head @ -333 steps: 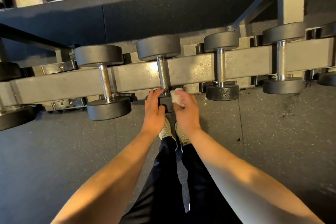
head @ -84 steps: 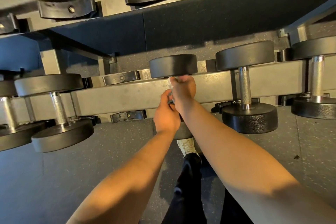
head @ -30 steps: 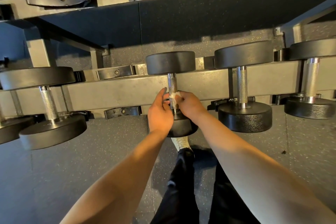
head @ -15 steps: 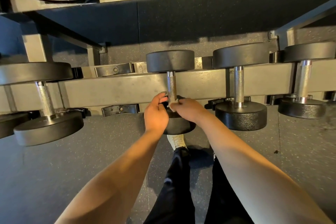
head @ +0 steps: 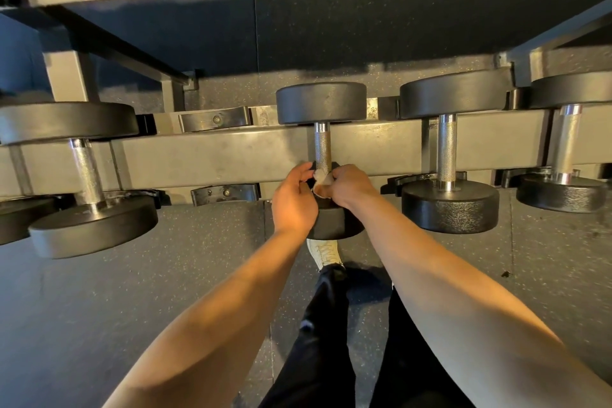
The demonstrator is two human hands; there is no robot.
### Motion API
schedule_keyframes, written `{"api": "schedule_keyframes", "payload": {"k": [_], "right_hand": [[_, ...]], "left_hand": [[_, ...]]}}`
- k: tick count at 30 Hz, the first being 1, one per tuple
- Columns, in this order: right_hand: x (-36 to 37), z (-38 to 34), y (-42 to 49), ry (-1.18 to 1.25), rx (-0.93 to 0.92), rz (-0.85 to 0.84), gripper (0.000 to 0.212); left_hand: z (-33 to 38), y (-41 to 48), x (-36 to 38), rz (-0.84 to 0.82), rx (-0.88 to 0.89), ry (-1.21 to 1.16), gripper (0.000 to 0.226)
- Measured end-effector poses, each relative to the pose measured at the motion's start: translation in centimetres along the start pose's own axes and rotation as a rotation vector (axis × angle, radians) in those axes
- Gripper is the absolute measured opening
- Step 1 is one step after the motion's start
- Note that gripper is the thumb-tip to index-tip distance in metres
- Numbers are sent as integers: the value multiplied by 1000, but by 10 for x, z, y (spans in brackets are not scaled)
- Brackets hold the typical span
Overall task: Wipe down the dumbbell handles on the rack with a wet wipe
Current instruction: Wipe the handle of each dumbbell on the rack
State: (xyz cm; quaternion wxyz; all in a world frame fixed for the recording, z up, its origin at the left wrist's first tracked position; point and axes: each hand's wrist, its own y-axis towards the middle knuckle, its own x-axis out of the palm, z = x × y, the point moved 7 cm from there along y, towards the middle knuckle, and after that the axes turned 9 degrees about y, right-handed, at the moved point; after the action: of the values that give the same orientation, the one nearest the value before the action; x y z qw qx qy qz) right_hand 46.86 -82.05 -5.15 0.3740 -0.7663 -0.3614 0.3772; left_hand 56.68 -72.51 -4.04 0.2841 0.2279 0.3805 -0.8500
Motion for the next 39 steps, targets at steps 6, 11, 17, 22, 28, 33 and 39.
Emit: {"api": "schedule_keyframes", "payload": {"k": [6, 11, 17, 22, 28, 33, 39], "right_hand": [[-2, 2, -6, -133, -8, 249, 10], [-17, 2, -15, -193, -18, 296, 5], [-29, -18, -18, 171, -226, 403, 16], [-14, -28, -4, 172, -206, 315, 26], [-3, -4, -12, 39, -140, 240, 19], [-11, 5, -18, -31, -78, 265, 16], [-20, -1, -33, -39, -282, 374, 12]], "left_hand": [[3, -2, -2, -31, -41, -12, 44], [4, -2, -3, -24, -26, -3, 45], [3, -3, -4, -48, -37, -7, 45], [3, -2, -4, -44, -54, -17, 45], [4, -1, -4, -37, -52, -8, 46], [7, -3, -5, -63, -40, -25, 43], [23, -15, -10, -102, 78, -126, 7]]}}
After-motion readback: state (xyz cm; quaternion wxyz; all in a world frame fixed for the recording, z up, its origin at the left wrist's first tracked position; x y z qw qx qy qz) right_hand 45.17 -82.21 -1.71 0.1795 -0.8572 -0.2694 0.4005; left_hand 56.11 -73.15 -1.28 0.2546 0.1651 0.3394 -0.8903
